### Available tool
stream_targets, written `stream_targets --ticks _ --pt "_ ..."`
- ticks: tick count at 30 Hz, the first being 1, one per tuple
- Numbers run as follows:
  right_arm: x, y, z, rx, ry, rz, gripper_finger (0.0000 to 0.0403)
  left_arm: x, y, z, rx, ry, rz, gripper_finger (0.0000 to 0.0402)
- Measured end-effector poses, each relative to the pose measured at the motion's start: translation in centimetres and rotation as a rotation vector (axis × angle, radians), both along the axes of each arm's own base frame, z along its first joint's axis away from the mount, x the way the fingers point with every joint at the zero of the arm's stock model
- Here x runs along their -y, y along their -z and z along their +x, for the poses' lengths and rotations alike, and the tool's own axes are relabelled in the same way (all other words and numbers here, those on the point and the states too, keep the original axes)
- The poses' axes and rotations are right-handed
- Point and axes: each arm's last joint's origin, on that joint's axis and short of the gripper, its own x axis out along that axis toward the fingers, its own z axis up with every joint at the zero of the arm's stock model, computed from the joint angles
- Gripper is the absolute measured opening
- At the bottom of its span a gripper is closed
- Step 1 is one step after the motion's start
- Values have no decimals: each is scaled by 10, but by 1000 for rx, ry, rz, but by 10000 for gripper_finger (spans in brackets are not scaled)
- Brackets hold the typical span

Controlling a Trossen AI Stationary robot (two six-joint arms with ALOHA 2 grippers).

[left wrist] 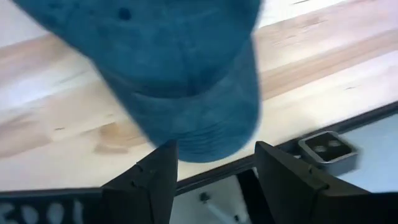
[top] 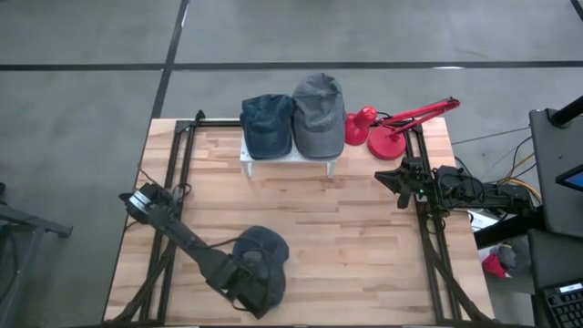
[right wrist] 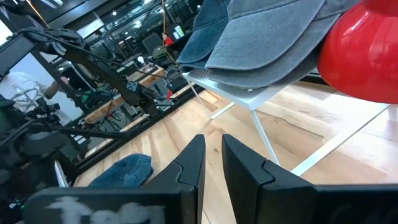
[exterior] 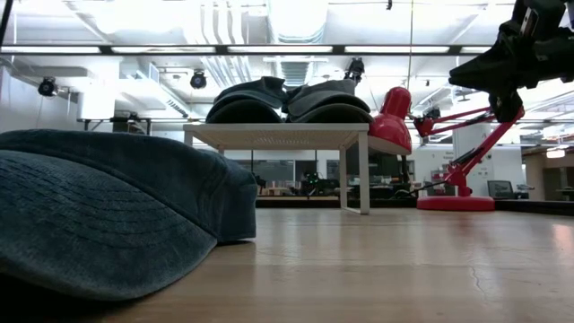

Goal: Pick & Place hat
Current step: Stack the blue cap on top of the blue cap on the shelf

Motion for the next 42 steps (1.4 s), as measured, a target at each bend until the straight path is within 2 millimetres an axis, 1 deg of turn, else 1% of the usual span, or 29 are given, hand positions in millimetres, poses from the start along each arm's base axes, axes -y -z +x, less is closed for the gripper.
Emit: stream_targets --ticks 2,7,12,16,20,29,35,39,42 --pt "0 0 0 0 0 0 52 1 -1 2 29 -17 -9 204" --pt "0 0 0 0 0 0 52 0 -2 6 94 -91 33 204" --pt "0 0 0 0 0 0 52 0 2 8 92 -144 37 204" --pt "0 0 0 1 0 2 52 2 12 11 56 -178 30 204" --pt "0 0 0 2 0 3 52 1 18 9 -6 -242 41 204" --pt "0 0 0 2 1 3 52 -15 23 1 -136 -359 142 204" --pt "0 0 0 2 0 3 52 -24 43 1 -196 -415 144 204" --pt "0 0 0 3 0 3 52 -28 57 3 -189 -440 126 204" --pt "0 0 0 3 0 3 52 -32 65 5 -182 -456 115 204"
